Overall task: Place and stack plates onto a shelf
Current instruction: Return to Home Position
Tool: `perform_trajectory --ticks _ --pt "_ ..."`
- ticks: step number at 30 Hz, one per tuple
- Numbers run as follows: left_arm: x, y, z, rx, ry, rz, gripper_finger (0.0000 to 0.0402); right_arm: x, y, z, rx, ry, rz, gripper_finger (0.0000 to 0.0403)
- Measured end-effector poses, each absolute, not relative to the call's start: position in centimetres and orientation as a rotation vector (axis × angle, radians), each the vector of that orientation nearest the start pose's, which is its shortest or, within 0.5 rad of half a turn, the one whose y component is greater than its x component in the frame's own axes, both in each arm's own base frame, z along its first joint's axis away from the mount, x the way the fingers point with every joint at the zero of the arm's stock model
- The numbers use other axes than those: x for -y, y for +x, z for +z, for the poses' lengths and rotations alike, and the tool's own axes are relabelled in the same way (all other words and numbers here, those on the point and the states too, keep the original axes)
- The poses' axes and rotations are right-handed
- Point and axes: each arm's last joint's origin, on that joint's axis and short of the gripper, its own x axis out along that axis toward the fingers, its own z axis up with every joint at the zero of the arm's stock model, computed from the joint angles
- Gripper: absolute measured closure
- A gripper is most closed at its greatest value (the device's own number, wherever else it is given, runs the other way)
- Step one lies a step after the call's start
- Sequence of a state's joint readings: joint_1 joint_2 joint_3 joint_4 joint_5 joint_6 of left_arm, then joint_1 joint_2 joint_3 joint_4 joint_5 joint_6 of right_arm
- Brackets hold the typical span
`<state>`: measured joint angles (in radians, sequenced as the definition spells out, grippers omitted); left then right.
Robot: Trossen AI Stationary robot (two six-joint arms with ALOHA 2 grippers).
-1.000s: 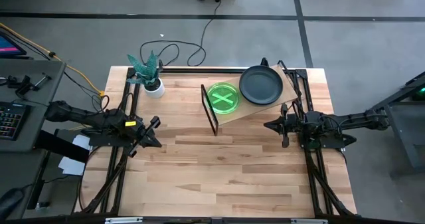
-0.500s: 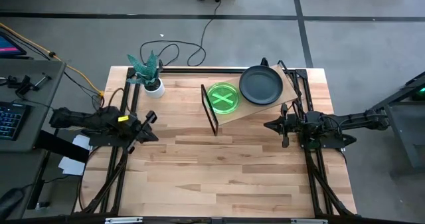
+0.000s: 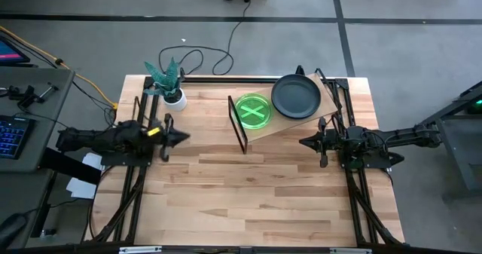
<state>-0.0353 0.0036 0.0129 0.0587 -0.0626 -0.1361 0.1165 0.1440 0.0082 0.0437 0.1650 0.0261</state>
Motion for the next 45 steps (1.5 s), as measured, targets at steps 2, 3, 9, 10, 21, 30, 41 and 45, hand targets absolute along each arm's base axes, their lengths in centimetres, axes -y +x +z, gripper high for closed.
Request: perform_trajectory --ticks 2,3,9,10,21,30,41,45 --pt "-0.19 9.67 17.09 0.056 -0.188 0.136 0.0401 -0.75 10.53 15.88 -0.091 0.013 -0.05 0.0402" --pt "-0.24 9.66 17.11 0.059 -0.182 0.151 0.0401 -0.75 10.53 15.88 -0.091 0.013 -0.05 0.0402" --pt "-0.16 9.67 17.07 0.05 -0.117 0.137 0.0401 -0.75 10.53 15.88 -0.091 0.013 -0.05 0.0402" --pt "-0.15 9.67 17.07 0.049 -0.111 0.134 0.0401 -0.75 10.53 15.88 -0.091 0.013 -0.05 0.0402" --pt "0.31 9.71 16.83 0.016 -0.017 -0.026 0.0401 -0.75 10.53 15.88 -0.091 0.013 -0.05 0.0402" --pt "0.3 9.71 16.82 0.015 -0.015 -0.023 0.0401 -0.75 10.53 15.88 -0.091 0.013 -0.05 0.0402" --pt "0.3 9.71 16.82 0.016 -0.015 -0.023 0.0401 -0.75 10.53 15.88 -0.091 0.013 -0.05 0.0402" --pt "0.3 9.71 16.82 0.016 -0.015 -0.023 0.0401 -0.75 10.53 15.88 -0.091 0.013 -0.05 0.0402"
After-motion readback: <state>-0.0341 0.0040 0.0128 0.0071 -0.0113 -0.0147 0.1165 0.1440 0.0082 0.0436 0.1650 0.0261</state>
